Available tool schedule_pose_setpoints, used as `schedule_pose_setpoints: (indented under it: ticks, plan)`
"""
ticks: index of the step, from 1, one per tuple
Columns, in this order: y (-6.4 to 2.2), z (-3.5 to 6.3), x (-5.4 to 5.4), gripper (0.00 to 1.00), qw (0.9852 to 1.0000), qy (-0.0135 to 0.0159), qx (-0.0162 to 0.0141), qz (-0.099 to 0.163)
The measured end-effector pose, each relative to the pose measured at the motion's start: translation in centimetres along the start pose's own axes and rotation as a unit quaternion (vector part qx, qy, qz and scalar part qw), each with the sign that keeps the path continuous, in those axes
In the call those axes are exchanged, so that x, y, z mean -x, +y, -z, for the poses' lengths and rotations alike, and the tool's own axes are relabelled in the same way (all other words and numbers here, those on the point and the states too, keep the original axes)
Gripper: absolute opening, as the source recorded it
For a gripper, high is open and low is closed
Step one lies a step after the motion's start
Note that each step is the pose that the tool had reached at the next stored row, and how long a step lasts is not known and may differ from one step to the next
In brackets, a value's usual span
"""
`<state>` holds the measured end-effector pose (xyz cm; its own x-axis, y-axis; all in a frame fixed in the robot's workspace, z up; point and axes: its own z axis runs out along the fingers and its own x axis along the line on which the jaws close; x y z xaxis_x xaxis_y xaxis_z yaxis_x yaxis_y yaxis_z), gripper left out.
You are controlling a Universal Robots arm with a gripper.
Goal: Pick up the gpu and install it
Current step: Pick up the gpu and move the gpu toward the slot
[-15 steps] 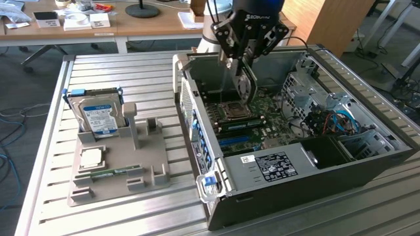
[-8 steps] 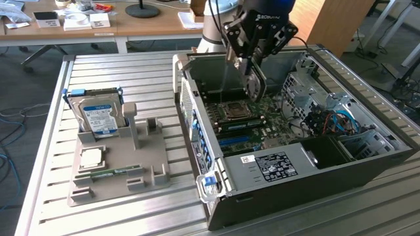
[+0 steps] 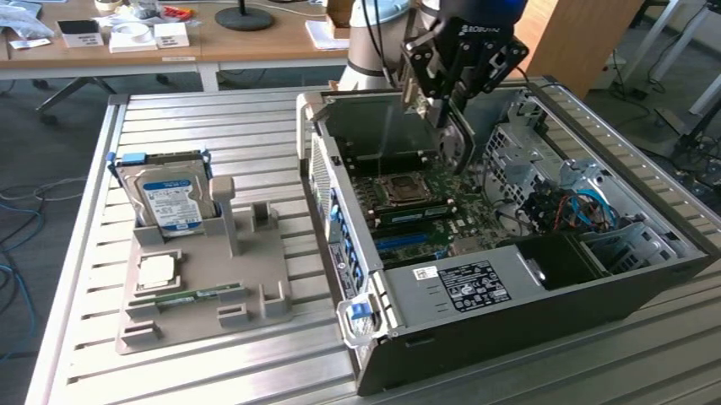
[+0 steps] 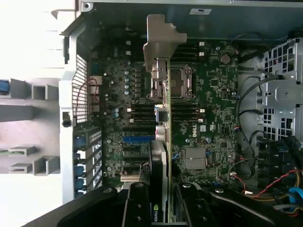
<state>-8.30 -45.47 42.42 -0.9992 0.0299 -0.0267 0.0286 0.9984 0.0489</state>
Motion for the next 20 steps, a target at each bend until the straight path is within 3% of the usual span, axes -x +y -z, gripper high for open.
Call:
schedule_pose_setpoints:
  ticks: [7,20]
  plan:
    - [0.03,-0.04,1.2,0.27,1.0,0.0,0.0,0.0]
    - [0.05,-0.05,1.6,0.27,1.0,0.0,0.0,0.0]
